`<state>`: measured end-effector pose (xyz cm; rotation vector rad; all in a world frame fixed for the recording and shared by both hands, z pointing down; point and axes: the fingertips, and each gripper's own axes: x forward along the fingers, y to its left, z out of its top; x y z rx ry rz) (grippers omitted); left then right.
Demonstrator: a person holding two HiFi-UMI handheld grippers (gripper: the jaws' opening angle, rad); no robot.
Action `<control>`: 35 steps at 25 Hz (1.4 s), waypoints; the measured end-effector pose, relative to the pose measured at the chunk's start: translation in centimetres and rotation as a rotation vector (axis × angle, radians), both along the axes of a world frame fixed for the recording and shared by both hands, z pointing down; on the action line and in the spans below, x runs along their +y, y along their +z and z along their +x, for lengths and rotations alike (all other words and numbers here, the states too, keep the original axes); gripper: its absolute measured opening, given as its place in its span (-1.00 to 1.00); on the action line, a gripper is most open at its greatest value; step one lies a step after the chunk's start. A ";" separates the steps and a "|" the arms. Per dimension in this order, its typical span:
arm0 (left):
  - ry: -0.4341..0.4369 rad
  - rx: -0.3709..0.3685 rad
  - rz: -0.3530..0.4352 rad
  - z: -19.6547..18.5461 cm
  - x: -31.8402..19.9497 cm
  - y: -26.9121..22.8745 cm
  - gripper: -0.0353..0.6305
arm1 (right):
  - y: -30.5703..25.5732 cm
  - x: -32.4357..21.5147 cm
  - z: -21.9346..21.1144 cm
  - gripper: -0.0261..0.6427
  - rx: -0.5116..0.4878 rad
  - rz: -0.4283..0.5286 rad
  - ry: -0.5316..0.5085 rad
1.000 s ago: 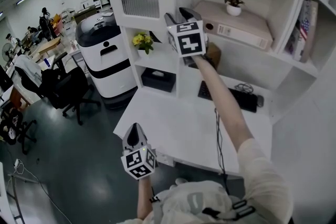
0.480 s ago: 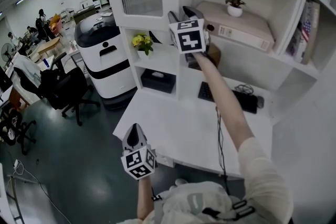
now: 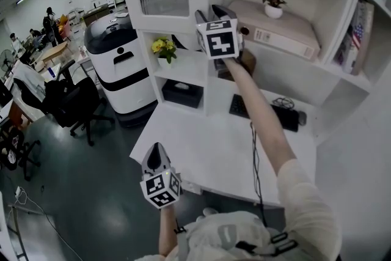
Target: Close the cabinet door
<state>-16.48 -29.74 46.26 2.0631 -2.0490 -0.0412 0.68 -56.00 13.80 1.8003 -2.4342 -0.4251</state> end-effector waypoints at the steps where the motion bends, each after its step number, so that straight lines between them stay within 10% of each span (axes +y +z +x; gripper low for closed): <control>1: 0.001 -0.002 -0.002 0.1 0.0 0.0 -0.88 | 0.1 0.0 0.0 -0.42 -0.008 -0.004 -0.006; 22: -0.003 -0.161 0.122 -1.0 -2.2 -7.0 -0.88 | -1.8 1.8 0.7 -0.42 -0.031 0.081 -0.020; 35: -0.040 -0.186 0.192 -1.6 -0.1 -11.5 -0.88 | 0.5 15.7 -2.9 -0.62 -0.109 0.170 -0.347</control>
